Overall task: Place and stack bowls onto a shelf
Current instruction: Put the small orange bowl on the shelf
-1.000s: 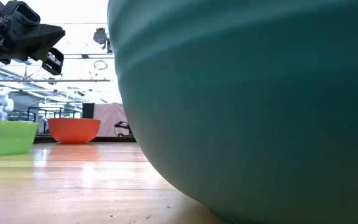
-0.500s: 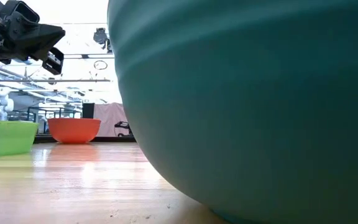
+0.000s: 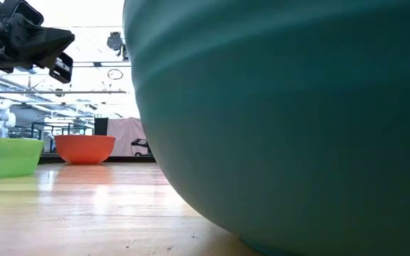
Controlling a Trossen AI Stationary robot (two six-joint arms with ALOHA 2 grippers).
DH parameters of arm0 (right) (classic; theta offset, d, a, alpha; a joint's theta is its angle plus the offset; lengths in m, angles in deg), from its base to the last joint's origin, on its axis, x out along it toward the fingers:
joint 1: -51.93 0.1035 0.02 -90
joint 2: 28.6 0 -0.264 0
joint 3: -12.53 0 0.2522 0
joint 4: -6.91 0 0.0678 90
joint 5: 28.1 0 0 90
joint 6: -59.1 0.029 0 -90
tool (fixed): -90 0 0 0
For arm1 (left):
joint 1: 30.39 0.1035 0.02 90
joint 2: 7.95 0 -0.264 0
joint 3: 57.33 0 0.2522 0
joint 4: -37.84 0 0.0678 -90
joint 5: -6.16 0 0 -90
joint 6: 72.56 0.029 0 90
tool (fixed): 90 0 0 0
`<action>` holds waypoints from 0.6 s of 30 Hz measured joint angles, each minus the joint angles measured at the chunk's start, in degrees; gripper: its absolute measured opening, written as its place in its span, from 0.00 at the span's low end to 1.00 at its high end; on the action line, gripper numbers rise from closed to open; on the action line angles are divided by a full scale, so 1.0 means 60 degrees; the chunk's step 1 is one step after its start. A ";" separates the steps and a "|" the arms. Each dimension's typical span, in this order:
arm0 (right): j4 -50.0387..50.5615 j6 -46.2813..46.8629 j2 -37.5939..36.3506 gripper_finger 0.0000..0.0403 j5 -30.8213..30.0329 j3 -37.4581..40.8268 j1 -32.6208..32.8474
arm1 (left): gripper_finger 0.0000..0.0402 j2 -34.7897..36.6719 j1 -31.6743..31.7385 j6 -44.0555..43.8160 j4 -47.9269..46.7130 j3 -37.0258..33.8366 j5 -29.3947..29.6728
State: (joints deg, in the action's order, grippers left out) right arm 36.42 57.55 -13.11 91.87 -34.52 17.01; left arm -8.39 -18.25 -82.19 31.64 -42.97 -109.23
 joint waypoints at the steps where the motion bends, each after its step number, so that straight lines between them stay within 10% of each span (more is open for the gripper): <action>1: 0.0608 -0.0141 0.0253 0.00 -0.0049 -0.0395 0.0000 | 0.08 0.0000 0.0000 0.0091 0.0003 0.0000 0.0004; 11: 0.6447 0.0158 0.2709 0.00 0.0006 -0.3837 0.0007 | 0.08 0.0000 0.0000 0.0160 0.0000 0.0000 0.0004; 18: 0.7061 0.1765 0.3424 0.00 0.0555 -0.4245 0.0007 | 0.08 0.0000 0.0000 0.0156 -0.0004 0.0000 0.0004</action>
State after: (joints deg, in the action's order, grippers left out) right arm 78.79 68.14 7.43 95.20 -59.99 17.05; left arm -8.39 -18.25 -81.25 31.61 -42.97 -109.20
